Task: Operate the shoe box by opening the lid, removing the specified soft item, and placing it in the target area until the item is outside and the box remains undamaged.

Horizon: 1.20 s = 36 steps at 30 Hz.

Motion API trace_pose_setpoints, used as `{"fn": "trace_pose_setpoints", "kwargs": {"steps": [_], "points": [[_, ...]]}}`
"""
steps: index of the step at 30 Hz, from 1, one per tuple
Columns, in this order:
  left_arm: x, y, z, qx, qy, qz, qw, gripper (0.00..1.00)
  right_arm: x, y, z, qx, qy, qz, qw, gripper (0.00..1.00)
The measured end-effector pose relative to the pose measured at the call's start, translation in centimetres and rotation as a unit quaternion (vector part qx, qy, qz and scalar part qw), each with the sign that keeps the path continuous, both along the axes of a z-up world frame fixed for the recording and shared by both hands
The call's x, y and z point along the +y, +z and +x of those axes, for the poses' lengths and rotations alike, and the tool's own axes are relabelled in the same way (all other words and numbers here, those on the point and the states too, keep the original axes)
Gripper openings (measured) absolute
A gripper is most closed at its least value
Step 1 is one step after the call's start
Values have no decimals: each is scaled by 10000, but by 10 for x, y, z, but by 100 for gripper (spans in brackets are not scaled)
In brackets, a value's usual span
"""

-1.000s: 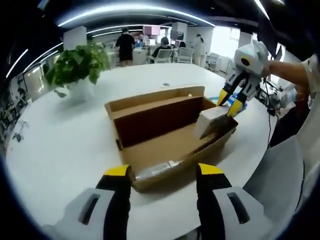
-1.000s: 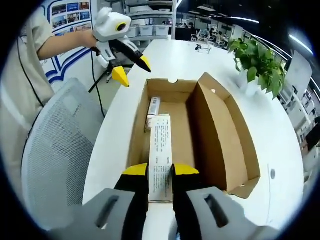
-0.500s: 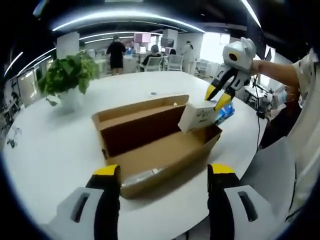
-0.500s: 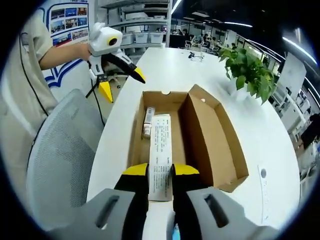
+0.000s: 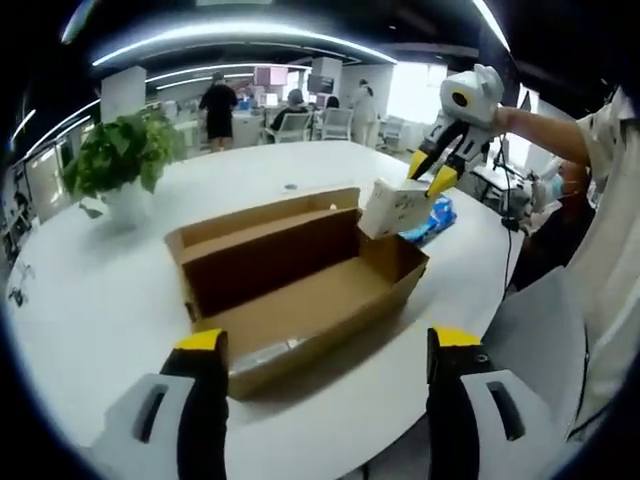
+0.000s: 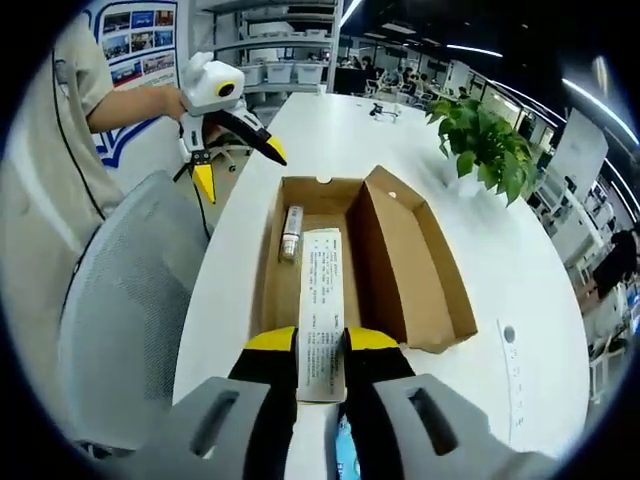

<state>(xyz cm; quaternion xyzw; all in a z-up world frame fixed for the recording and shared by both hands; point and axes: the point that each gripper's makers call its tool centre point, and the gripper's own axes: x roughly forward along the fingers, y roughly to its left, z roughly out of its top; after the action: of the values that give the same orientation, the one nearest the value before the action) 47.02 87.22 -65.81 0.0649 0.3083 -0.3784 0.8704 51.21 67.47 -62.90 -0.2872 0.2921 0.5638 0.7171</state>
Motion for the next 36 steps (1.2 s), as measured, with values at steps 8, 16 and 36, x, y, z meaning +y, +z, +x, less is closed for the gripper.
{"fn": "trace_pose_setpoints", "kwargs": {"steps": [8, 16, 36], "points": [[-3, 0, -2, -16, -41, -31, 10000, 90, -23, 4, 7, -75, -83, -137, 9998, 14], [-6, 1, -2, -70, -98, -70, 9999, 95, -46, 6, 15, -143, -159, -279, 9994, 14], [-17, 12, -4, -303, -224, -259, 9990, 100, -102, 9, 38, -260, -313, -646, 9971, 14]]}}
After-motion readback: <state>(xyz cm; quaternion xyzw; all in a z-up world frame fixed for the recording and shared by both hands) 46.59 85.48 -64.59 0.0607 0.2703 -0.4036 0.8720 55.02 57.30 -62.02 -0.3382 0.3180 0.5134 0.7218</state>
